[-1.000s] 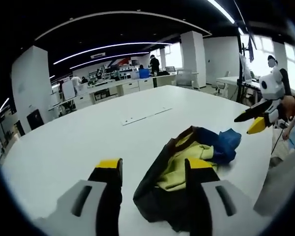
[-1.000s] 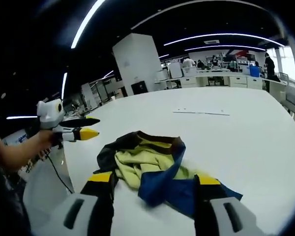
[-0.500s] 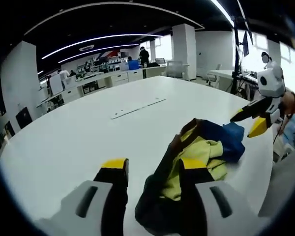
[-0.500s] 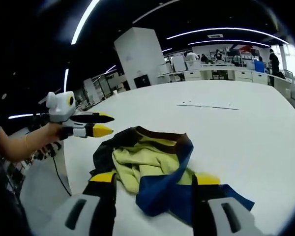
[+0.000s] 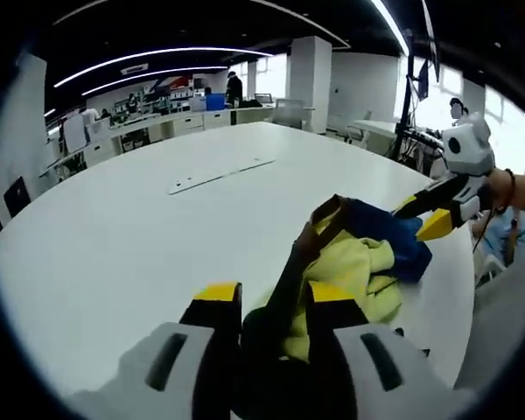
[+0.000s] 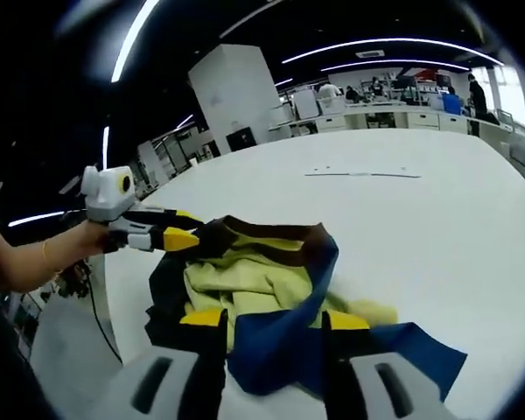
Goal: Fold the garment on the visible template until the final outline fits inside the template.
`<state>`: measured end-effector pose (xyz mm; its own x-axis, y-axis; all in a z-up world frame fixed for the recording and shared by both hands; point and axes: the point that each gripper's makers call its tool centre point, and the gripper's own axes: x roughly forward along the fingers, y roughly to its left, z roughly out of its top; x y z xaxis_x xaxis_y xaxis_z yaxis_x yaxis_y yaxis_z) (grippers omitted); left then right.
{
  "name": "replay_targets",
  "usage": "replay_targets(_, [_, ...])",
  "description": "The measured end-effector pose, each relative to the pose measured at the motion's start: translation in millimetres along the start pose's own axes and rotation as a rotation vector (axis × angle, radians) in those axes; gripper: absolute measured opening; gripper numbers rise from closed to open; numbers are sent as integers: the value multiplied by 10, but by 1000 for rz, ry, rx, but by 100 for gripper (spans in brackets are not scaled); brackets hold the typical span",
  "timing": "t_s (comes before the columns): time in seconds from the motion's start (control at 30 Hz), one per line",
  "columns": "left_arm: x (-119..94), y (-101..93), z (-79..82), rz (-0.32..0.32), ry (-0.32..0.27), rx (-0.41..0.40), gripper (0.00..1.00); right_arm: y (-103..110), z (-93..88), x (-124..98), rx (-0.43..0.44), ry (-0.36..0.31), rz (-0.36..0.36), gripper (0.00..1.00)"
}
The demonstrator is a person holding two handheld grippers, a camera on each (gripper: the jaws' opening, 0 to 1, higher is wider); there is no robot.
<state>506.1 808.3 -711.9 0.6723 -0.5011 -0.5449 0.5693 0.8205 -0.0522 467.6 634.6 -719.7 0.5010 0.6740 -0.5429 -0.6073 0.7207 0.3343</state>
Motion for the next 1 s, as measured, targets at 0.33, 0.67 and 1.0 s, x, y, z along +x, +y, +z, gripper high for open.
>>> replay_targets(0.33, [35, -8, -172, -40, 58, -7, 11, -37, -49, 35, 91, 4, -17, 32])
replay_targets(0.67, [2, -51, -188, -33, 74, 0, 0, -33, -98, 42, 116, 0, -28, 13])
replay_targets(1.0, [-100, -23, -6, 7, 34, 5, 0, -100, -36, -25, 113, -35, -52, 0])
